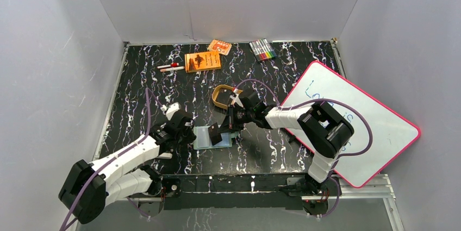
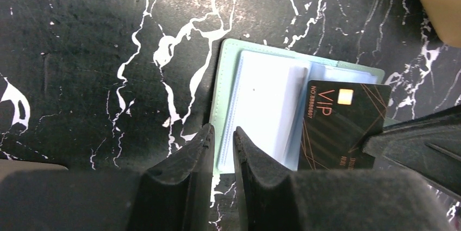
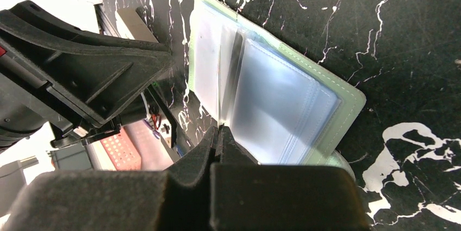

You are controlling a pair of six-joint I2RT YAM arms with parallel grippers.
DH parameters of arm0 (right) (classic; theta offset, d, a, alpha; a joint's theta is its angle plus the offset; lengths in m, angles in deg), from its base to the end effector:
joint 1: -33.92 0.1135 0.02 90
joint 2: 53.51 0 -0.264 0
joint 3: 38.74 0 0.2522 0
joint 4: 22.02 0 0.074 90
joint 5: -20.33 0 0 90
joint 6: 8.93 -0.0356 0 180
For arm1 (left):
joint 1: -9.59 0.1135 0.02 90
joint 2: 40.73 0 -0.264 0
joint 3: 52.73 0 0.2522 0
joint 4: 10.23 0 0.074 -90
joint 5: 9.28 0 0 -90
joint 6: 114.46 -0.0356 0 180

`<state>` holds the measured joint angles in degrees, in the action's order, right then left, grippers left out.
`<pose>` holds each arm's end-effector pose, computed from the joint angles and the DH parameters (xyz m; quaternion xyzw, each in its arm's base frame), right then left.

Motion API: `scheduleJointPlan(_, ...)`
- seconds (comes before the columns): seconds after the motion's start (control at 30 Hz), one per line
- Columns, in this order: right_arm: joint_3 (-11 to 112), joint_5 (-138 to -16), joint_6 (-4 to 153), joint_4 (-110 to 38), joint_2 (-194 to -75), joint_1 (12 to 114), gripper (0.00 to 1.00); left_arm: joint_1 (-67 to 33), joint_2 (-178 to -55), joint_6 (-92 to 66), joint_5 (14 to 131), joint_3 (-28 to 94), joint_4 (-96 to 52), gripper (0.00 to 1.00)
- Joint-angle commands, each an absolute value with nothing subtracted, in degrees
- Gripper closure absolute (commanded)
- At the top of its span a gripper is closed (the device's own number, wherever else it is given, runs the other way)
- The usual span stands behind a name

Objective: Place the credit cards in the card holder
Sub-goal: Insert the credit card into the card holder.

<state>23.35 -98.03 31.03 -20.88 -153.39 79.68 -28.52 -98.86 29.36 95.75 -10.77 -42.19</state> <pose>0.2314 0.2619 0.1562 -0.0775 0.8698 0.4697 0.1294 0.1593 -0.1132 0.1868 -0.1728 0.9109 -0.1698 0.3340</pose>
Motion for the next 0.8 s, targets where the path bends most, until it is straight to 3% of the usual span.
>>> scheduleJointPlan(0.0, 25.25, -97.67, 30.15, -21.16, -153.46, 79.94, 1.0, -28.63, -99.5, 31.13, 99.01, -11.41, -43.87, 0.82)
scheduleJointPlan(0.77, 25.96, -99.35, 27.62, -20.17, -156.62, 80.53, 1.0, -28.58, -100.97, 32.02, 98.41, -12.68, -42.62, 0.82)
